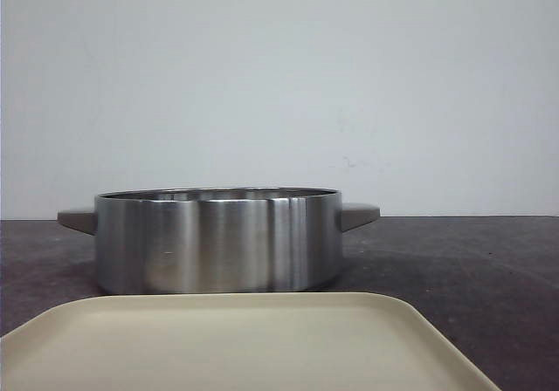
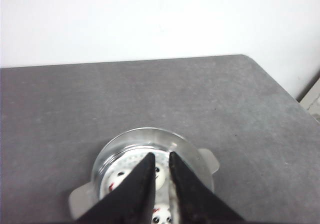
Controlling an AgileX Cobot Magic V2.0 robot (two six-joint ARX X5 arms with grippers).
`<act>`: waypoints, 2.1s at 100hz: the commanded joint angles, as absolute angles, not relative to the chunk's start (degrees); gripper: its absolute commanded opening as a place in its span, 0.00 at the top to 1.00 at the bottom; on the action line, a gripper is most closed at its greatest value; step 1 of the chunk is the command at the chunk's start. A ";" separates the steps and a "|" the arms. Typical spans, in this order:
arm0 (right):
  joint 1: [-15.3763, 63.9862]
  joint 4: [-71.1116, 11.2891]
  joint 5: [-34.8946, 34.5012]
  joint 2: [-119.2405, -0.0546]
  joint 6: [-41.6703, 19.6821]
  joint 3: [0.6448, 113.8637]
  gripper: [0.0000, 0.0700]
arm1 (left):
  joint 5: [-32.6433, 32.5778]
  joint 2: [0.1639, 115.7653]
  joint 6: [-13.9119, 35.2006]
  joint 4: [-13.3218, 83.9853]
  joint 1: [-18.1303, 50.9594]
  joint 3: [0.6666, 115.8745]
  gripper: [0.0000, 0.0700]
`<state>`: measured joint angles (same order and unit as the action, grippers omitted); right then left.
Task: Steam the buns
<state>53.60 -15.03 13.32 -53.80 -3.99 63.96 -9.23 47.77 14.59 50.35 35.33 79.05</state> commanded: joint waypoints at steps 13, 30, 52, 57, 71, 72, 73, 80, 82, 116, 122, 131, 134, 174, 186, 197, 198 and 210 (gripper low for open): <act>54.30 -4.16 12.01 -54.54 -0.78 59.83 0.99 | -11.90 35.79 14.31 48.14 35.75 66.08 1.00; 54.30 -4.21 12.01 -55.05 -0.93 59.83 0.99 | -12.53 28.05 15.49 50.46 35.75 59.68 1.00; 54.30 -4.16 12.01 -54.96 -0.91 59.83 0.99 | -12.43 25.39 15.70 56.14 35.75 59.61 1.00; 54.30 -4.19 12.01 -54.96 -0.91 59.83 0.99 | -12.43 25.30 15.68 56.45 35.75 59.61 1.00; 54.30 -4.19 12.01 -54.96 -0.91 59.83 0.99 | -12.43 25.26 15.68 56.07 35.75 59.61 1.00; 54.30 -4.19 12.01 -54.96 -0.93 59.83 0.99 | -12.43 25.26 15.70 56.03 35.75 59.61 1.00; 54.30 -4.19 12.01 -54.96 -0.91 59.83 0.99 | -12.43 25.26 15.70 56.01 35.75 59.61 1.00; 54.30 -4.21 12.01 -54.96 -0.93 59.83 0.99 | -12.43 25.26 15.68 55.86 35.75 59.61 1.00; 54.30 -4.19 12.01 -54.96 -0.91 59.83 0.99 | -12.43 25.26 15.68 55.83 35.75 59.61 1.00; 51.55 -7.84 15.18 -52.88 -0.89 59.81 0.99 | -12.43 25.26 15.68 55.72 35.75 59.61 1.00; 49.60 -10.39 15.44 -50.83 -0.86 59.46 0.99 | -12.43 25.26 15.68 55.72 35.75 59.61 1.00; 45.69 -11.55 14.96 -45.76 -0.34 56.53 0.99 | -12.43 25.26 15.68 55.72 35.75 59.61 1.00; 44.12 -11.46 14.96 -43.66 -0.12 54.78 0.99 | -12.43 25.26 15.68 55.72 35.75 59.61 1.00; 15.64 8.29 7.60 -12.43 -0.27 15.59 0.99 | -12.43 25.15 15.68 55.72 35.75 59.61 1.00; 10.74 7.66 6.00 -7.40 -2.46 8.64 0.99 | -12.43 25.15 15.68 55.72 35.75 59.61 1.00; 8.32 6.81 5.96 -3.57 -3.05 3.70 0.99 | -12.43 25.15 15.68 55.72 35.75 59.61 1.00; 8.19 6.79 5.96 -3.25 -3.11 3.31 0.99 | -12.43 25.15 15.70 55.72 35.75 59.61 1.00; 7.29 2.90 5.78 -0.05 -4.29 0.71 0.99 | -12.43 25.15 15.68 55.72 35.75 59.61 1.00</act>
